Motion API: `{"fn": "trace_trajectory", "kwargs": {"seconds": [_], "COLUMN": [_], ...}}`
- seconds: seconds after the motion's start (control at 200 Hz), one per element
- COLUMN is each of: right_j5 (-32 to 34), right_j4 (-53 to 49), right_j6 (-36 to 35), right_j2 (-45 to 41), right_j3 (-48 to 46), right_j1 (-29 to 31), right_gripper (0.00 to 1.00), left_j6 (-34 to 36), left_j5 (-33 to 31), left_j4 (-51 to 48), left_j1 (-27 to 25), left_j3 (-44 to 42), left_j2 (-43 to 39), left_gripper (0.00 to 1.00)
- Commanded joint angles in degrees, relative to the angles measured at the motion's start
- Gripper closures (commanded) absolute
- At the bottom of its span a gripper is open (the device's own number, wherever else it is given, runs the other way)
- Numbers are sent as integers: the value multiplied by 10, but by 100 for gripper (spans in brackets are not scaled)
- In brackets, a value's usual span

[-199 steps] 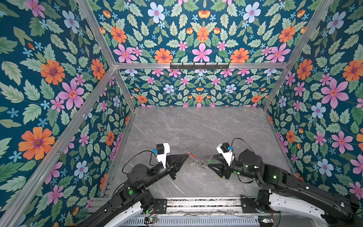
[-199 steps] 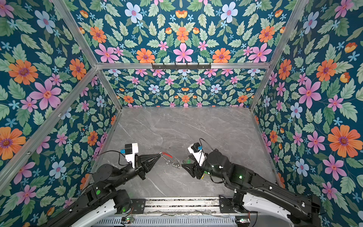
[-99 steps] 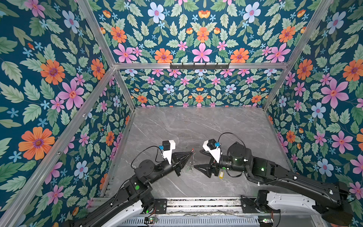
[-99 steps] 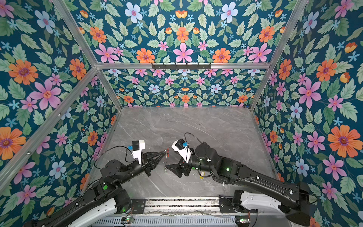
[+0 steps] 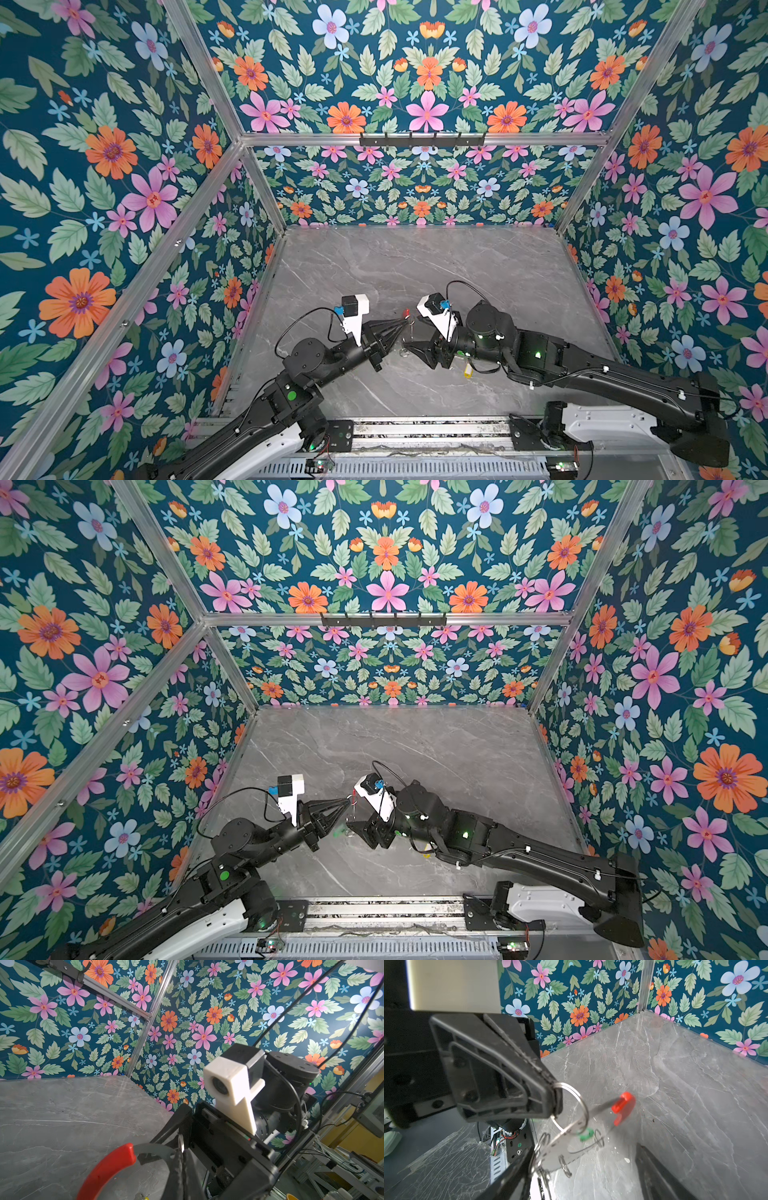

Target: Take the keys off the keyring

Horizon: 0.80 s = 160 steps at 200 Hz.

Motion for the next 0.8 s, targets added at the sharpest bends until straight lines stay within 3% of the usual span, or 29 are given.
{"fn": "trace_trajectory", "kwargs": {"seconds": [0.0, 0.21, 0.54, 0.72, 0.795], "right_j5": [9, 13, 2, -23, -57], "right_j4": [8, 12, 21, 27, 30], "right_j6": [-1, -2, 0, 8, 22], "right_j2": [10, 15, 4, -7, -18], "right_j3": [5, 5, -11, -19, -26], "right_j1": [0, -5, -12, -26, -42], "right_gripper": [31, 51, 100, 100, 100], "left_j6": [-10, -22, -28, -30, -30], "left_j5": [16, 23, 25, 29, 33], "left_j4": [39, 48, 49, 46, 41], "left_j1": [0, 1, 1, 0, 0], "left_j3": [-1, -7, -10, -11, -12], "left_j2": [2, 2, -2, -2, -9], "left_gripper": [100, 100, 100, 100, 79]}}
